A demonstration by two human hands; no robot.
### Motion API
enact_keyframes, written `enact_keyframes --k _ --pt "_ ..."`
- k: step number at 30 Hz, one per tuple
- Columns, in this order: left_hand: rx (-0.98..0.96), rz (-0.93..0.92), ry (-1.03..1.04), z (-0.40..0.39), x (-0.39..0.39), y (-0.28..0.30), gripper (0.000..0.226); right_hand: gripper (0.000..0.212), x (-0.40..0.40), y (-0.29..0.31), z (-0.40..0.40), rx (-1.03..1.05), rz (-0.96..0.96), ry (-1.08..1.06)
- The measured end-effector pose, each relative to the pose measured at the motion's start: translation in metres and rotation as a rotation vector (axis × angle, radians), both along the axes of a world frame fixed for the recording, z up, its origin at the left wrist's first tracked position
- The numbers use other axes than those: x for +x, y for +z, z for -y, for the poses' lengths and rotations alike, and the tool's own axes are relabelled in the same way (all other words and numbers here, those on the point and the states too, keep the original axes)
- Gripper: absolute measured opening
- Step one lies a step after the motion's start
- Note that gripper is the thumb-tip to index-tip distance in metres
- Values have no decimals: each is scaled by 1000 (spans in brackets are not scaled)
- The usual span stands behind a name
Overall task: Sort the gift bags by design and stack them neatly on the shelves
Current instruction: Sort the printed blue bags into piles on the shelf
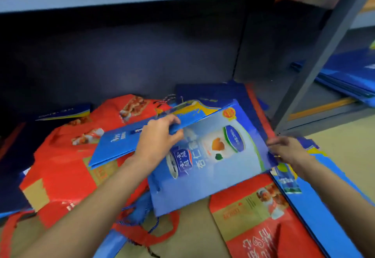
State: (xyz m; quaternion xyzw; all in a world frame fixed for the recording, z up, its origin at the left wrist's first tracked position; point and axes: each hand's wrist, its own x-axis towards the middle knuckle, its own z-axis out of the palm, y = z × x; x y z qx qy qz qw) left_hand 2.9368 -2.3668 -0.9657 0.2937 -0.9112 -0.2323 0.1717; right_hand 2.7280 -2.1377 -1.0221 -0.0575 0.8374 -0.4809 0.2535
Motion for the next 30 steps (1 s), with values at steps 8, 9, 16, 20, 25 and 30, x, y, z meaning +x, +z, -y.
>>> enact_keyframes --k 8,9,16,20,25,30 --pt "-282 463 -64 -31 -11 -43 35 42 24 -66 -11 104 188 -63" --pt "-293 495 -77 -29 -10 -49 35 45 26 -66 -10 97 171 -88" --pt "-262 541 -10 -3 -1 -70 39 27 13 -14 24 -203 149 -144" --pt "-223 563 11 4 -11 -68 40 25 -12 36 -4 -150 -23 -67" --pt "-157 631 89 12 -24 -71 43 26 -34 35 -92 41 -90 1" --pt "-269 530 -65 -28 -45 -79 50 18 -42 14 -155 255 -82 33"
